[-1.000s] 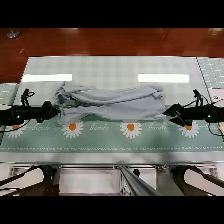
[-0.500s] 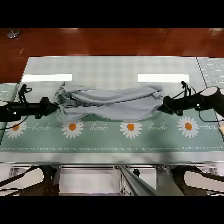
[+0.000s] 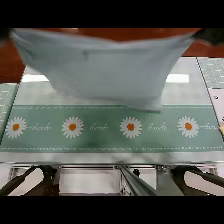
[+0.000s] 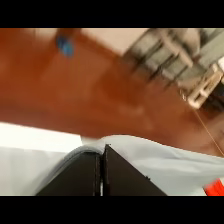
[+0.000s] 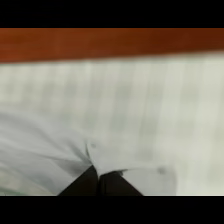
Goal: Fold the shirts.
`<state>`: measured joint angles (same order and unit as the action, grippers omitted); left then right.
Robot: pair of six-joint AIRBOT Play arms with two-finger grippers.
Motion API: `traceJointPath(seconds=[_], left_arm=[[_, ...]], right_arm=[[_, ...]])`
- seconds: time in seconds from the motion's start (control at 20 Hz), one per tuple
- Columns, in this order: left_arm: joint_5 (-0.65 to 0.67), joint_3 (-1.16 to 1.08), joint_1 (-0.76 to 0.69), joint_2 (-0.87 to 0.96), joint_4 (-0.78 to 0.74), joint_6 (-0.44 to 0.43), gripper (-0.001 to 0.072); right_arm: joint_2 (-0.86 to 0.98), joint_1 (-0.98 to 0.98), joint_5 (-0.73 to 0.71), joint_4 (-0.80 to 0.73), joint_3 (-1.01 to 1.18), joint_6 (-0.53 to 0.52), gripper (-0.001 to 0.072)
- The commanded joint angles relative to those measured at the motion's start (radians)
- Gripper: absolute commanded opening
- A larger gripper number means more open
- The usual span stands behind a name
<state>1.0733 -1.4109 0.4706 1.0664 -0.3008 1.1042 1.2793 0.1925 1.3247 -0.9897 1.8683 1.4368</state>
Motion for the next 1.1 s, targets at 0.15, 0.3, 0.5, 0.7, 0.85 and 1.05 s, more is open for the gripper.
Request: traceJointPath(seconds=[0.15, 0.3, 0.5, 0.7, 0.85, 1.05], left_arm=[[-0.016, -0.396, 0.168, -0.192, -0.254, 0.159, 0.0019], [-0.008, -0.43, 0.145, -0.31, -0.473, 0.206, 0.0019], [0.02, -0.43, -0.097, -0.46, -1.056, 0.346, 0.0019], [0.17, -0.43, -0.395, -0.531, -1.394, 0.424, 0.0019], [0.222, -0.377, -0.499, -0.527, -1.471, 0.458, 0.0019], [0.219, -0.145, -0.512, -0.47, -1.453, 0.491, 0.0019]], right_arm=[[-0.299, 0.0, 0.064, -0.14, 0.23, 0.025, 0.0036], [-0.453, 0.0, 0.063, -0.159, 0.23, 0.027, 0.0036], [-0.583, 0.0, 0.093, -0.209, 0.23, 0.049, 0.0036], [-0.61, 0.0, 0.275, -0.269, 0.225, 0.077, 0.0036], [-0.61, 0.0, 0.338, -0.303, 0.154, 0.11, 0.0036], [-0.61, 0.0, 0.294, -0.283, -0.111, 0.105, 0.0036]])
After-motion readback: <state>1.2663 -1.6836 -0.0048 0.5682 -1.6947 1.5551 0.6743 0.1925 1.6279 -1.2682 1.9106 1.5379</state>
